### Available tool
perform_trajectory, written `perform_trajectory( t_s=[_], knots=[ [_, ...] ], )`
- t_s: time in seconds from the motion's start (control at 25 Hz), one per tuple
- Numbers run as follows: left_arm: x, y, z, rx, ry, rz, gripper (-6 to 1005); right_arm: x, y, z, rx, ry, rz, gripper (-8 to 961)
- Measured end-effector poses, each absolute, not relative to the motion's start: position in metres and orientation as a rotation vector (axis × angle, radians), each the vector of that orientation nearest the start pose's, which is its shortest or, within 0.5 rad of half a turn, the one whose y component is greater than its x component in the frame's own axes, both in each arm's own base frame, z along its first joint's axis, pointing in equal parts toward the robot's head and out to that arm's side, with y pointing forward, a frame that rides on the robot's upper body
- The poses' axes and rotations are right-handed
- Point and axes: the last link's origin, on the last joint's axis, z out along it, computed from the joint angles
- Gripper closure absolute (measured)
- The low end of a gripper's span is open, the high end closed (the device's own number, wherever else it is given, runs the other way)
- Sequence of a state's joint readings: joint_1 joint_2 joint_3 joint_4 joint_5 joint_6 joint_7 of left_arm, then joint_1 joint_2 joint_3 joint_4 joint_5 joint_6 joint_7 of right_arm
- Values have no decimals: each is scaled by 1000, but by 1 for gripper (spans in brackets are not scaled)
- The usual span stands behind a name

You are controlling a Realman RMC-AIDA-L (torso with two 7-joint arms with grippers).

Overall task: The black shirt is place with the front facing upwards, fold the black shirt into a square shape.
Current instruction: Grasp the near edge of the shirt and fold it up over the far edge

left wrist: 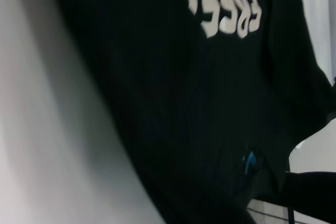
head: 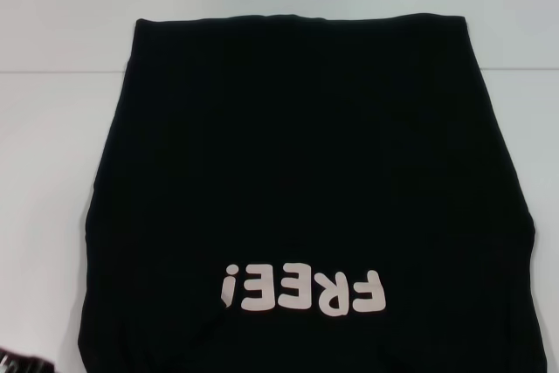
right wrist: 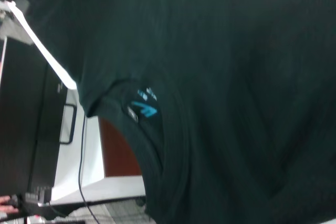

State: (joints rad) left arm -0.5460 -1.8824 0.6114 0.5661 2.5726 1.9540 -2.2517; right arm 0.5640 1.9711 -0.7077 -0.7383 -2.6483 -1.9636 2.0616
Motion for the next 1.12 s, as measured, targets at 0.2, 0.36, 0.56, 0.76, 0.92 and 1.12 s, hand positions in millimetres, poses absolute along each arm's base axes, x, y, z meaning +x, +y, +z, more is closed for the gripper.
perform_trajectory(
  t_s=[0.2, 0.36, 0.56, 0.76, 0.92, 1.12],
  knots=[
    [-312, 287, 59, -2529, -2072, -208, 971, 307, 282, 52, -2743, 1774, 8, 921],
    [-307, 327, 71, -2335, -1969, -502, 971, 306, 307, 73, -2536, 1822, 374, 921],
    [-311, 364, 90, -2049, -1851, -846, 971, 305, 335, 86, -2310, 1760, 800, 920],
    [-318, 375, 84, -1870, -1754, -1038, 971, 308, 355, 74, -2104, 1636, 1021, 920],
    [-319, 376, 67, -1814, -1690, -1107, 971, 312, 366, 47, -1968, 1504, 1048, 921],
    [-319, 380, 52, -1778, -1647, -1092, 964, 307, 376, 30, -1953, 1427, 1002, 921]
  ],
)
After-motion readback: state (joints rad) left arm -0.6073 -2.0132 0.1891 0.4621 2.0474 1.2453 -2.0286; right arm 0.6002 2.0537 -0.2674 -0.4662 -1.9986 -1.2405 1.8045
